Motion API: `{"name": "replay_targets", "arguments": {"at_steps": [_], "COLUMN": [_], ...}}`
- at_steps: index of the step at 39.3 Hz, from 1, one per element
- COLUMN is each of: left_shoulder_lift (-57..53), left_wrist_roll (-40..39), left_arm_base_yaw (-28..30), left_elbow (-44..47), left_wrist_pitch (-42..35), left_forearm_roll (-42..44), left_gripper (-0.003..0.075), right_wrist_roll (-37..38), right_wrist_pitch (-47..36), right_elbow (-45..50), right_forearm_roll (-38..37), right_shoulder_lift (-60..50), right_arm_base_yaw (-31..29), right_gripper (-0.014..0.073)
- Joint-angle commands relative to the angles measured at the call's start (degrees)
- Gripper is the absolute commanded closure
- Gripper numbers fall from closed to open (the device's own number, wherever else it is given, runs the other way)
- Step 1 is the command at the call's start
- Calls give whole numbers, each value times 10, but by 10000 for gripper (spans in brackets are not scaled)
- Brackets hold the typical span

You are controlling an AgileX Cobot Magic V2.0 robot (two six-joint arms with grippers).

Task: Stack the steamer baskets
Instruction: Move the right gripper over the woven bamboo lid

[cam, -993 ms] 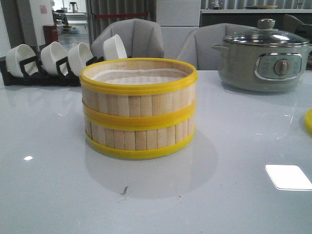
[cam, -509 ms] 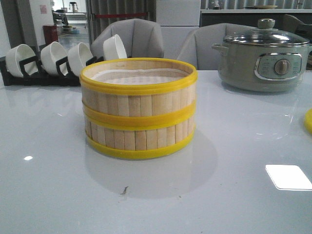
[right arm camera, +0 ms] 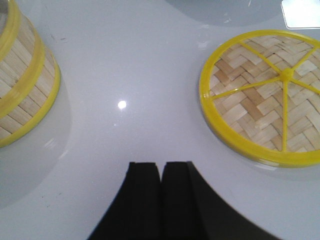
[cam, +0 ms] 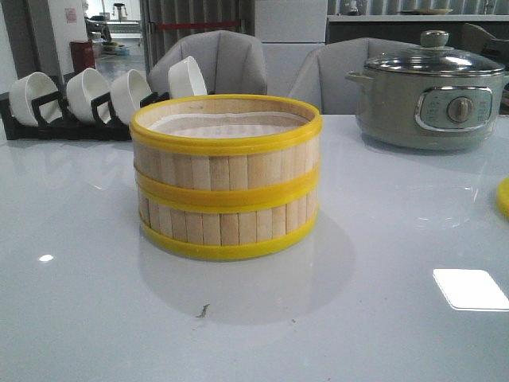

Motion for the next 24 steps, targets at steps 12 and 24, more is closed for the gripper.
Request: {"name": "replay_targets", "arguments": {"at_steps": [12, 24], "left_shoulder_lift": [1, 1], "left_wrist_roll": [1, 1], "left_arm_base_yaw": [1, 1], "left_elbow": [-17, -17], "left_wrist_pitch": [-49, -49], "left_forearm_roll": [-1, -1], "left_gripper": [623, 623], "right_wrist_roll": [-7, -7], "right_wrist_pitch": [43, 51], "right_elbow": [-23, -34], "right_forearm_roll": [2, -24], "right_shoulder_lift": [-2, 26], "right_arm_base_yaw": [0, -1], "right_gripper": [277, 305]}}
